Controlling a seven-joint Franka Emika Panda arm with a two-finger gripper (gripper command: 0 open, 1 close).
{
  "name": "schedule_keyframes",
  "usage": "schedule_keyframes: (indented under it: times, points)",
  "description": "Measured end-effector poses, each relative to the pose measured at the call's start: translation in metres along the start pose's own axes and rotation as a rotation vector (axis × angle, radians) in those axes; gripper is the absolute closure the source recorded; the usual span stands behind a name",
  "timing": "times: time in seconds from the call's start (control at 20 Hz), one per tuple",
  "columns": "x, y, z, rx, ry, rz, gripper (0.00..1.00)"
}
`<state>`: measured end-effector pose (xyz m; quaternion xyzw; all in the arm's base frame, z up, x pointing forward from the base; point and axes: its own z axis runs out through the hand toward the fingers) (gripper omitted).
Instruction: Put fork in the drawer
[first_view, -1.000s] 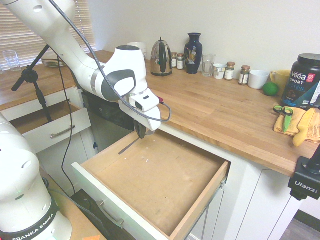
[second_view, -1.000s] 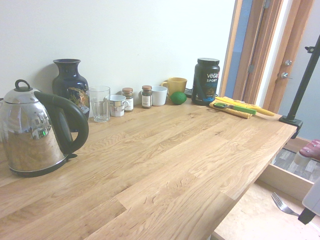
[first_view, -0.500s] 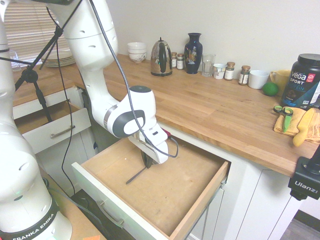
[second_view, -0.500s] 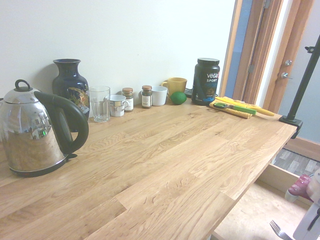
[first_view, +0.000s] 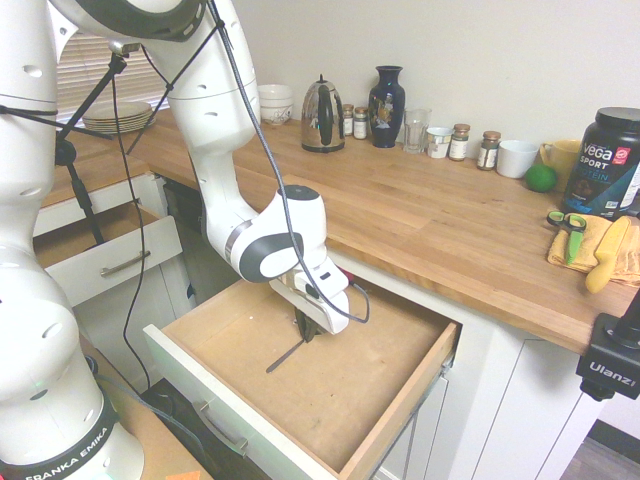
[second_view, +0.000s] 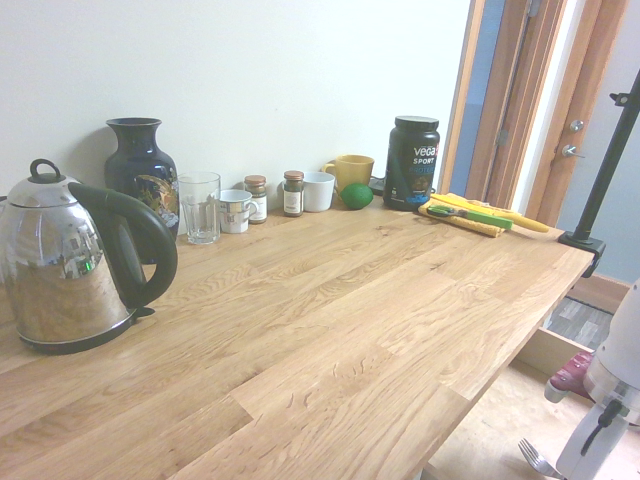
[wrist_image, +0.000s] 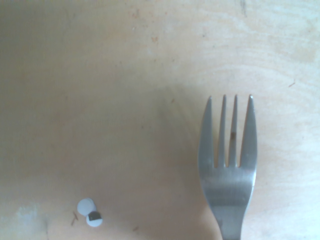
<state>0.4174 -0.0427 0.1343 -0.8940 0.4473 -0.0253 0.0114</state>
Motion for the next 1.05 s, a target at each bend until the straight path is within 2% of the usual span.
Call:
schedule_keyframes:
  times: [0.7, 1.05]
  points:
    - [0.006, 0.004, -0.005, 0.009, 0.011, 0.006, 0.0]
    - [-0.015, 0.014, -0.056, 0.072, 0.047, 0.003, 0.0]
